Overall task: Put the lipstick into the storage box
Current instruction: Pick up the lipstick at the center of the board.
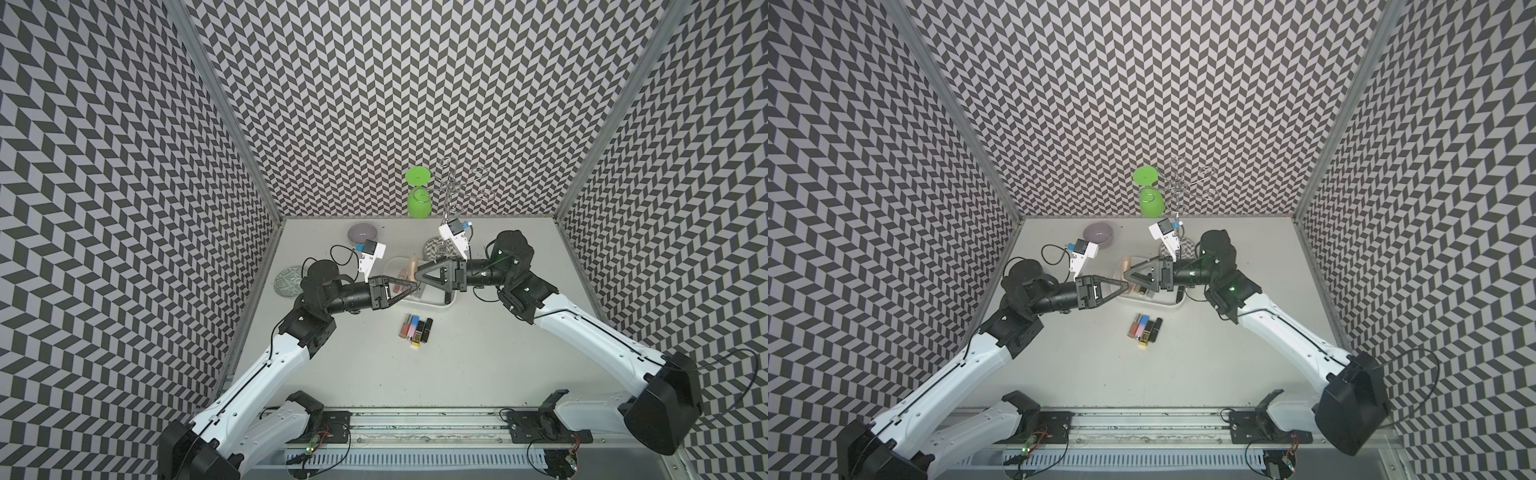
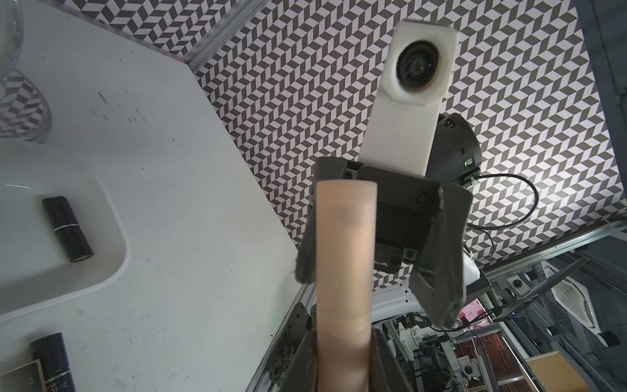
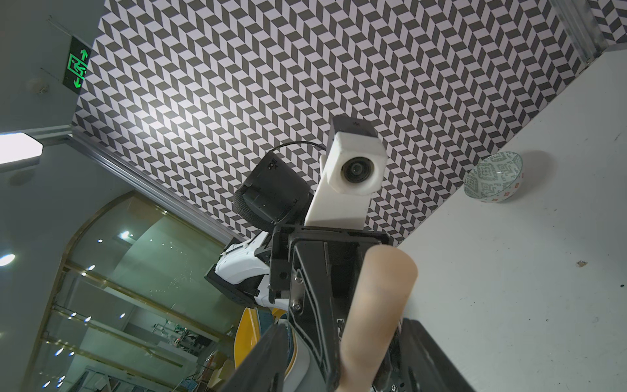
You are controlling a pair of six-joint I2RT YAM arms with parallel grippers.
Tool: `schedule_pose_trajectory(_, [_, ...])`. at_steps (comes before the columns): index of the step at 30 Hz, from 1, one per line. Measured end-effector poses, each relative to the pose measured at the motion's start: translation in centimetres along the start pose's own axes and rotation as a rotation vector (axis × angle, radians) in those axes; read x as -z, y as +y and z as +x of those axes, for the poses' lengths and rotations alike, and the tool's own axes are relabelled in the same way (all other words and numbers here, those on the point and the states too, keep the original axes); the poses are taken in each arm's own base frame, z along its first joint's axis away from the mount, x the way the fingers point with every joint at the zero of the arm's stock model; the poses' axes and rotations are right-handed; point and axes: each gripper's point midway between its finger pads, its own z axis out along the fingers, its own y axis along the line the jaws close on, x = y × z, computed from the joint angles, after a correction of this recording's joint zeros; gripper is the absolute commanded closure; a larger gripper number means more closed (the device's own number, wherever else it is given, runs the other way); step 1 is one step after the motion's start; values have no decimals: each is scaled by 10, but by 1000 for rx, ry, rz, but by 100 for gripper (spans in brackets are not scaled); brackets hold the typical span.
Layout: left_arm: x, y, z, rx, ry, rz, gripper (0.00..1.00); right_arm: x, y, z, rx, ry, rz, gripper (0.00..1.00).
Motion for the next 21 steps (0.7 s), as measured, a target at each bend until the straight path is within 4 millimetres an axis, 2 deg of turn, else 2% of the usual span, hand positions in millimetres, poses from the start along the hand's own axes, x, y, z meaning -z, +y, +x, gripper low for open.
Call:
schedule_pose_trajectory(10, [-6, -1, 3, 1, 15, 14, 75, -5, -8, 1, -12, 7, 14, 51])
schedule_pose_trajectory(17, [-10, 4, 4, 13, 26, 8, 75, -7, -13, 2, -16, 14, 23, 68])
schedule_pose_trajectory(19, [-10, 4, 4, 11, 25, 9, 69, -8, -14, 3, -16, 17, 26, 72])
schedule_pose_trajectory(20, [-10, 5, 3, 10, 22, 6, 63, -8, -14, 3, -19, 17, 25, 73])
schedule_pose_trajectory(21, [-11, 6, 3, 12, 21, 4, 53, -8, -14, 2, -15, 17, 25, 74])
